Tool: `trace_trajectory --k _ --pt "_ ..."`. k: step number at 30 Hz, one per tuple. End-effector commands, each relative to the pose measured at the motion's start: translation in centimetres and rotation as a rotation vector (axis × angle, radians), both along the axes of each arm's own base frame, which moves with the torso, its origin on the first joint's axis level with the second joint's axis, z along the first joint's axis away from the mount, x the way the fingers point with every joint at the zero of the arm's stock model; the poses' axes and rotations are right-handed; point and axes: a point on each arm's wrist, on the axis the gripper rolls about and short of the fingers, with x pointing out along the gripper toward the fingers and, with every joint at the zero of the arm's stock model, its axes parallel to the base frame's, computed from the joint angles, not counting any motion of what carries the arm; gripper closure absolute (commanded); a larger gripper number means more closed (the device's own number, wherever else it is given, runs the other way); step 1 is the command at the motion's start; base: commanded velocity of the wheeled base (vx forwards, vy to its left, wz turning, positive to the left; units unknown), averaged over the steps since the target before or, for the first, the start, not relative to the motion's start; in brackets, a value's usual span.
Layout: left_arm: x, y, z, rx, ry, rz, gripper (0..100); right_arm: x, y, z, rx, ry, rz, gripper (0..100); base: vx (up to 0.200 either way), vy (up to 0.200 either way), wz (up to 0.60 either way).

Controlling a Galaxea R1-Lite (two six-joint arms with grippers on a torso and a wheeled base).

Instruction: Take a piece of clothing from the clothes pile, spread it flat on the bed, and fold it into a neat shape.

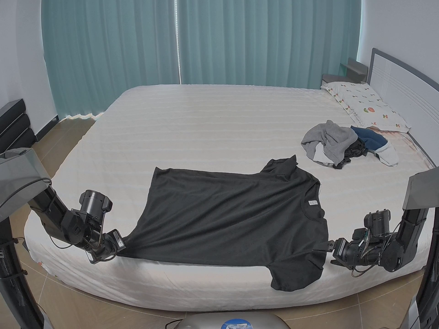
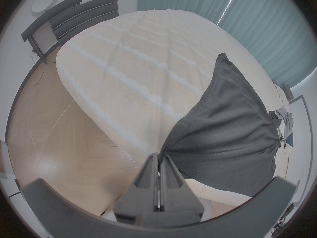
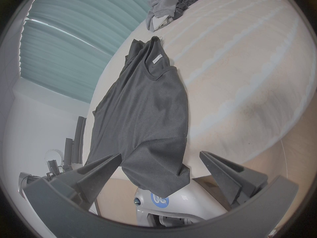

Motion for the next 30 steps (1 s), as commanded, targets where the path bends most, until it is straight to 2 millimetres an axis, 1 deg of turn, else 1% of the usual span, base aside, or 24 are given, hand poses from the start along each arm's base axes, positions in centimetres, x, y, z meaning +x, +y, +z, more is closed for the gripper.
trace_trajectory --k 1,3,4,7,9,12,17,20,24,27,30 --pt "0.2 0.0 0.0 -0.008 -0.005 0.007 100 1.1 0.1 -0.8 -0.018 -0.005 -0.013 100 0.0 0.0 0.0" --pt "0.5 0.0 0.2 -0.019 -0.018 0.017 100 1.4 0.2 -1.3 -0.043 -0.004 -0.02 100 0.0 0.0 0.0" --pt "0.7 0.0 0.3 -0.046 -0.022 0.021 100 1.8 0.4 -1.5 -0.065 -0.017 -0.022 100 0.0 0.0 0.0" --pt "0.8 0.0 0.4 -0.067 -0.027 0.024 100 2.1 0.4 -1.5 -0.067 -0.026 -0.028 100 0.0 0.0 0.0" --pt "1.2 0.0 0.7 -0.118 -0.041 0.048 100 3.0 0.3 -0.7 -0.051 -0.082 -0.048 100 0.0 0.0 0.0" --pt "1.8 0.0 1.0 -0.168 -0.058 0.07 100 3.9 0.2 -0.3 -0.028 -0.143 -0.094 100 0.0 0.0 0.0" --pt "2.3 -0.2 1.3 -0.233 -0.07 0.104 100 6.0 0.4 -0.5 -0.031 -0.233 -0.144 100 0.0 0.0 0.0" --pt "2.5 -0.2 0.9 -0.238 -0.067 0.114 100 6.6 0.7 -0.7 -0.023 -0.244 -0.134 100 0.0 0.0 0.0" --pt "2.8 -0.2 0.0 -0.237 -0.064 0.117 100 6.8 1.2 -2.1 -0.02 -0.229 -0.127 100 0.0 0.0 0.0" --pt "3.1 0.0 -0.5 -0.236 -0.07 0.124 100 7.2 1.2 -2.0 -0.019 -0.264 -0.13 100 0.0 0.0 0.0" --pt "3.3 0.1 -0.5 -0.237 -0.081 0.124 100 7.4 1.6 -2.4 -0.018 -0.267 -0.121 100 0.0 0.0 0.0"
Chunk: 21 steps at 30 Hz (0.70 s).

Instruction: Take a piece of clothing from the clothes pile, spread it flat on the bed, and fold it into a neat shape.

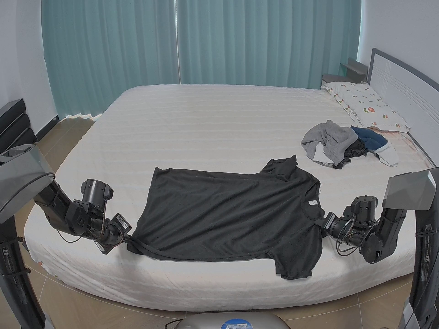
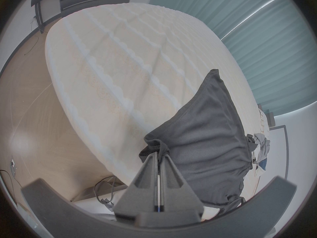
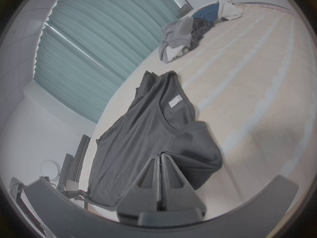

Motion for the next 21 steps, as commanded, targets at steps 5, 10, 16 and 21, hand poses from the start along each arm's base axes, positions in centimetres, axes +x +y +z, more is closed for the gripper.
trace_trajectory --k 5,10,16,21 --pt "0.2 0.2 -0.7 0.001 0.017 0.009 100 1.3 0.4 -1.3 0.003 -0.009 0.005 100 0.0 0.0 0.0" --pt "0.3 0.2 -0.8 0.001 0.017 0.009 100 1.4 0.4 -1.7 0.009 -0.023 0.013 0 0.0 0.0 0.0" --pt "0.5 0.2 -0.8 -0.007 0.015 0.025 100 1.2 0.3 -1.7 0.012 -0.04 0.01 0 0.0 0.0 0.0" --pt "0.5 0.2 -0.8 -0.005 0.015 0.025 100 0.7 -1.2 0.4 0.048 -0.075 -0.044 0 0.0 0.0 0.0"
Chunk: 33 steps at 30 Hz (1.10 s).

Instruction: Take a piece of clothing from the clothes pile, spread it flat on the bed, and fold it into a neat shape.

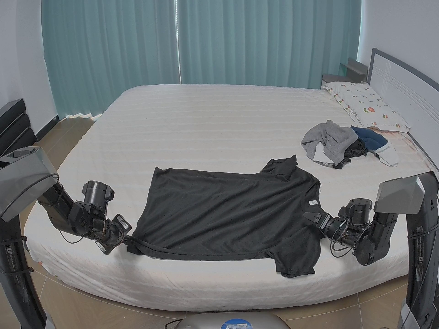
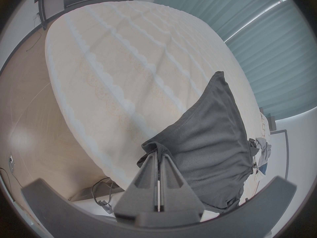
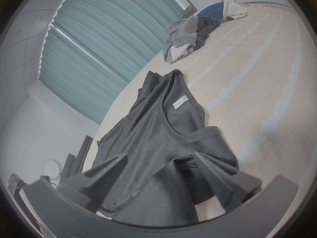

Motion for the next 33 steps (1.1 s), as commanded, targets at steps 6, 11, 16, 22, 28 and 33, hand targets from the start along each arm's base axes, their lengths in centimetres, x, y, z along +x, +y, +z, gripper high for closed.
trace_trajectory --k 6,11,16,22,28,33 --pt "0.0 0.0 -0.1 0.002 0.003 -0.001 100 -3.0 -2.0 4.1 0.106 -0.023 0.015 0 0.0 0.0 0.0" --pt "-0.1 0.0 -0.2 0.003 0.007 -0.001 100 -4.4 -2.1 3.6 0.112 0.03 0.051 0 0.0 0.0 0.0" --pt "-0.2 0.0 -0.2 0.004 0.008 -0.002 100 -6.8 -1.5 2.3 0.07 0.108 0.167 0 0.0 0.0 0.0" --pt "-0.2 0.0 -0.2 0.004 0.009 -0.004 100 -7.6 -0.6 0.8 0.02 0.148 0.237 0 0.0 0.0 0.0" --pt "-0.2 -0.1 -0.2 0.004 0.009 -0.005 100 -7.7 -0.1 0.2 0.009 0.165 0.26 0 0.0 0.0 0.0" --pt "-0.3 -0.1 -0.3 0.005 0.012 -0.007 100 -7.8 0.1 0.1 -0.01 0.164 0.276 100 0.0 0.0 0.0"
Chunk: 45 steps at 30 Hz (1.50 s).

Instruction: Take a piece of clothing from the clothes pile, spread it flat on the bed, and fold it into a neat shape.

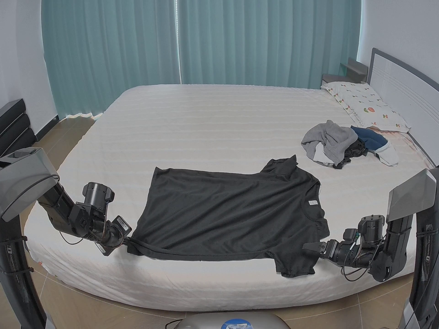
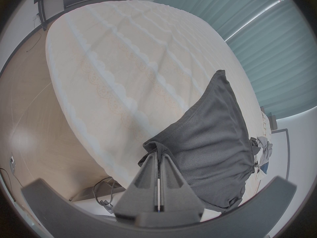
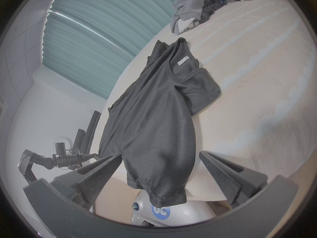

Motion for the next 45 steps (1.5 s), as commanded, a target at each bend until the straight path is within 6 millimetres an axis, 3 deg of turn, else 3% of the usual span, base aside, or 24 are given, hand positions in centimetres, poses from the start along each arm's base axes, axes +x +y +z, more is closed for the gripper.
trace_trajectory --k 1,10,15,24,36,45 --pt "-0.1 0.0 -0.1 -0.001 0.004 0.001 100 -0.3 0.1 -0.3 -0.007 0.015 0.007 100 0.0 0.0 0.0" --pt "-0.4 0.0 0.0 -0.004 0.013 -0.003 100 -1.8 -0.8 2.0 -0.032 0.016 0.0 100 0.0 0.0 0.0" --pt "-1.6 -0.1 -0.4 0.023 0.074 -0.056 100 -2.6 -2.2 3.8 -0.1 0.057 0.005 100 0.0 0.0 0.0" --pt "-4.1 -1.8 0.3 0.064 0.19 -0.18 100 -3.0 -4.5 3.3 -0.215 0.152 0.045 100 0.0 0.0 0.0" --pt "-5.9 -2.8 -0.2 0.114 0.295 -0.291 100 -4.1 -5.1 3.5 -0.329 0.242 0.111 100 0.0 0.0 0.0" --pt "-6.2 -3.1 -0.6 0.127 0.307 -0.301 100 -4.4 -4.6 2.8 -0.394 0.289 0.167 100 0.0 0.0 0.0"
